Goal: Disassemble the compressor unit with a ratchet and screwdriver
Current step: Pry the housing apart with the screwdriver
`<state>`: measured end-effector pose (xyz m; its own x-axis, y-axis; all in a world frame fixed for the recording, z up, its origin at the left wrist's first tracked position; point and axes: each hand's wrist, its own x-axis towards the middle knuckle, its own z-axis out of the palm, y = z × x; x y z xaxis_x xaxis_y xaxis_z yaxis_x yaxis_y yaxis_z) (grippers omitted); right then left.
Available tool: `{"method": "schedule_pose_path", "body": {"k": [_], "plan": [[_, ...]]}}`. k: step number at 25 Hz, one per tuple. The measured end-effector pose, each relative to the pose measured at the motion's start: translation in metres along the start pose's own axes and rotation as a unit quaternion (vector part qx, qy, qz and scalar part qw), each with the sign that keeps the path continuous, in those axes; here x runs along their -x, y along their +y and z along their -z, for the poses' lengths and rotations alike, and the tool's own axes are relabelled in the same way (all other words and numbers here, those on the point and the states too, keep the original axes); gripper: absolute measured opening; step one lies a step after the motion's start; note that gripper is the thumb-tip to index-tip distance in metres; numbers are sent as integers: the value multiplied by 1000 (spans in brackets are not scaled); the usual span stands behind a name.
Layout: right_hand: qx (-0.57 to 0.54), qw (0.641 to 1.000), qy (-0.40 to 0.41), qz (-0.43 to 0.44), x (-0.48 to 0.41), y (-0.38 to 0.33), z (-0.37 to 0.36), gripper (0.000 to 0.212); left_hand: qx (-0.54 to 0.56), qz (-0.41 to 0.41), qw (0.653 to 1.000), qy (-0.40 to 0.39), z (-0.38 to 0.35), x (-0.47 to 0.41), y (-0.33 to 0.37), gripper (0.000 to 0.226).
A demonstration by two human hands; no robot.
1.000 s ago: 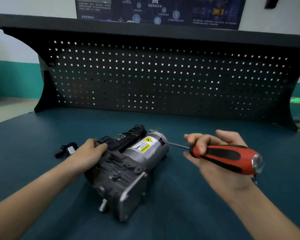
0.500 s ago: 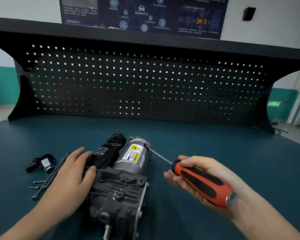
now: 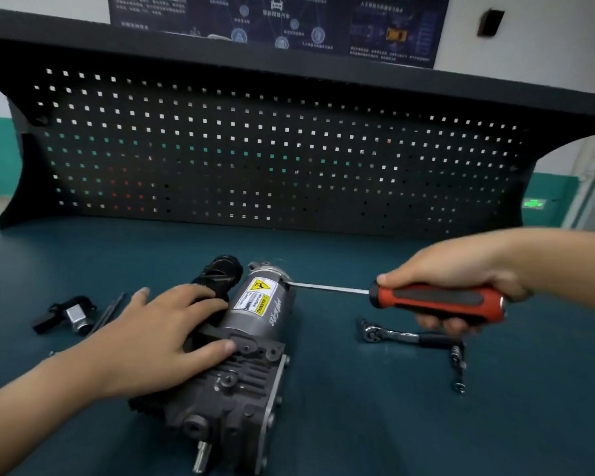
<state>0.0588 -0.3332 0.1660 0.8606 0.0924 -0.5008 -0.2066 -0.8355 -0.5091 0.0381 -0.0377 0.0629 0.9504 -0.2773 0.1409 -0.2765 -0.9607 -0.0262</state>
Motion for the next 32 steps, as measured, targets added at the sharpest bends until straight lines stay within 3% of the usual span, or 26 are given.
{"method": "schedule_pose_path", "body": {"k": [2,5,7,13,17,22,26,32], "plan": [[46,998,-19,-25,-1,-20,18,35,-8,-40,999,-17,1,-4,-2,113],[148,988,-18,-43,-7,-47,41,37,10,-78,993,-93,6,-9,-4,82],[178,983,-12,-37,-10,-52,50,39,9,-101,989,-105,5,-11,-8,77],[20,999,-49,-1,-14,5,-20,31,26,-138,989,-56,-6,-13,-13,79],[-75,993,12,94,-20,24,-71,24,61,-135,989,-12,-9,-14,-13,79],[-145,977,71,137,-35,40,-87,27,25,-141,987,72,-10,-9,-6,66],[-227,963,70,130,-37,42,-97,25,6,-150,983,104,-12,-10,-4,65],[-255,953,88,137,-36,43,-105,24,-2,-145,985,98,-10,-9,-1,64]]}}
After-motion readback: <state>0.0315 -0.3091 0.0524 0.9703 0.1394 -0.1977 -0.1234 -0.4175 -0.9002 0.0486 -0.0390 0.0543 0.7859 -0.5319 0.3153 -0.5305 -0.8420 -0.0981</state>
